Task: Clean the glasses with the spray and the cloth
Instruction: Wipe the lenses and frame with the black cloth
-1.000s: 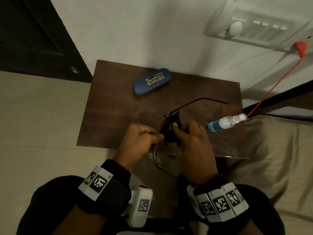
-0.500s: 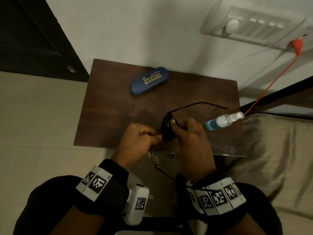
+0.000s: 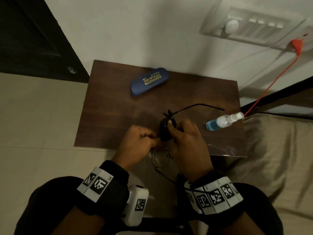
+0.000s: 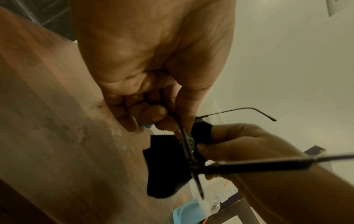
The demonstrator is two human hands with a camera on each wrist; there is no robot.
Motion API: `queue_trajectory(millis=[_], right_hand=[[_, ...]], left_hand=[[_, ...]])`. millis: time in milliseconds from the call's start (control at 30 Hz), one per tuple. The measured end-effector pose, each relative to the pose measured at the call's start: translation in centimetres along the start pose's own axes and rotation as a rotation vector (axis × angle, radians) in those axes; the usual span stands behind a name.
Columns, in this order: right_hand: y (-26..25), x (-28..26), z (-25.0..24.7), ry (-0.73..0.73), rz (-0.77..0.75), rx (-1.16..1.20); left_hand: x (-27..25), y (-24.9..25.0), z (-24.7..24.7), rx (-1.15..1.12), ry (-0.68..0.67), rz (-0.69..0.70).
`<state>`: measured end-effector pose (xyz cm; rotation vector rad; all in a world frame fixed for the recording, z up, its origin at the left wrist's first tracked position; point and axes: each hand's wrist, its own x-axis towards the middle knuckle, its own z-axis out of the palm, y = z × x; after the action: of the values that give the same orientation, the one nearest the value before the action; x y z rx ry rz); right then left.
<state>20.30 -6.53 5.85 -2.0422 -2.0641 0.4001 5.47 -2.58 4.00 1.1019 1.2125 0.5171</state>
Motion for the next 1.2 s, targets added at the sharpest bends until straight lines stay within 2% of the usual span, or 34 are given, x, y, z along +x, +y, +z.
queue_trajectory(millis=[167, 300, 367, 567, 733, 833, 1000, 1100, 1200], right_hand=[[0.1, -0.8, -0.1, -0.013, -0.11, 0.009], [0.6, -0.3, -0.2, -0.004, -0.006, 0.012], [0.2, 0.0, 0.1, -0.011, -0.002, -0.004], [0.1, -0.4, 0.1, -0.033, -0.155, 0.048], [0.8, 0.2, -0.2, -0.008, -0.029, 0.021], [0.3, 0.5, 0.4, 0.01, -0.049, -0.002], [1.2, -0.3, 0.3, -0.038, -0.19, 0.038], [2.6, -0.9, -0.2, 0.084, -0.044, 0.213], [2.1, -2.0, -0.3, 0.139, -0.046, 0.34]], left_hand=[[0.2, -0.1, -0.6, 0.007, 0.031, -0.001], [0.1, 0.2, -0.4, -0.019, -0.012, -0.006], [0.1, 0.2, -0.3, 0.006, -0.016, -0.013], [0.3, -0.4, -0.7, -0.005, 0.021, 0.002], [0.2, 0.3, -0.4, 0.003, -0.012, -0.01], [0.3, 0.0, -0.3, 0.033, -0.012, 0.001], [0.2, 0.0, -0.7, 0.002, 0.025, 0.015], [0.5, 0.5, -1.0, -0.051, 0.11, -0.017], [0.8, 0.6, -1.0, -0.099, 0.199, -0.078]])
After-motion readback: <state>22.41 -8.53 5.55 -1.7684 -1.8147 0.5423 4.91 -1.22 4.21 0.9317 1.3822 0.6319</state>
